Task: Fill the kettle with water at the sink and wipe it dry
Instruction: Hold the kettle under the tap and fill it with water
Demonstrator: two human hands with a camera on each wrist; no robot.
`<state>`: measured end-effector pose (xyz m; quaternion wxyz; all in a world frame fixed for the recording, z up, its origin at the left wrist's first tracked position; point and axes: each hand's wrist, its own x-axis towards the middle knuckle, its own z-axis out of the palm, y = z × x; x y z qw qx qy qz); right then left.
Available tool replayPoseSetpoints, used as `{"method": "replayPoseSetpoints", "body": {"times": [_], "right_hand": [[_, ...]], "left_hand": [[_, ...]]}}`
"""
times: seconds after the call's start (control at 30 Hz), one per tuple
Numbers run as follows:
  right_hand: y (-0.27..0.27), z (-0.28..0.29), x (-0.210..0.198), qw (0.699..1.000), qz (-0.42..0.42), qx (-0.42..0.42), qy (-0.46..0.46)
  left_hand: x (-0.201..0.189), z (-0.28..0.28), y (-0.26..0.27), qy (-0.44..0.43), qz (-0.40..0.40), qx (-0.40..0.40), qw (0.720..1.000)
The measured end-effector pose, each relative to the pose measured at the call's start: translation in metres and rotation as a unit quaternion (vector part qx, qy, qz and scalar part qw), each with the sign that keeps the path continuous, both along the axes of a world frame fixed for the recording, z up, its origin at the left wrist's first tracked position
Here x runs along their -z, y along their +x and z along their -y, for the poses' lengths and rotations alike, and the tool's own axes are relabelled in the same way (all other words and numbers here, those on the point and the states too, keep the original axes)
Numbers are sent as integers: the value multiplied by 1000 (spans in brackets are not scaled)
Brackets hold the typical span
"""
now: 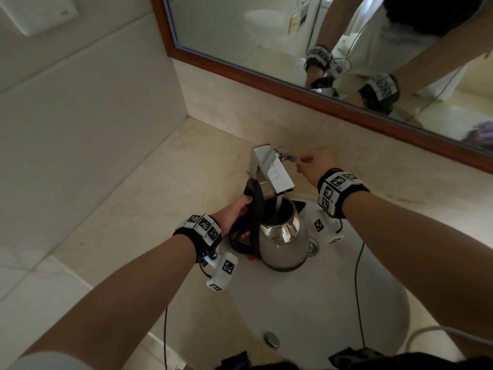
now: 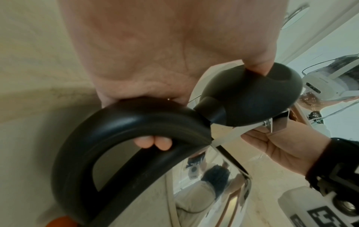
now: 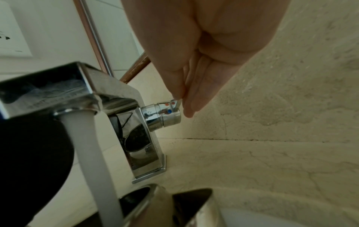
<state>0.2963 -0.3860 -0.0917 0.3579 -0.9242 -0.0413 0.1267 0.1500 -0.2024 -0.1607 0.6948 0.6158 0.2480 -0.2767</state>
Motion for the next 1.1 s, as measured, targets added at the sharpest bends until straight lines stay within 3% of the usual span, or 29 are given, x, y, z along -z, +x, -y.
{"method": "replayPoseSetpoints", "body": {"times": [1.1], "right_hand": [[-6, 0, -6, 1000, 6, -4, -5]], "left_hand": [[-8, 0, 0, 8, -11, 31, 999]]}}
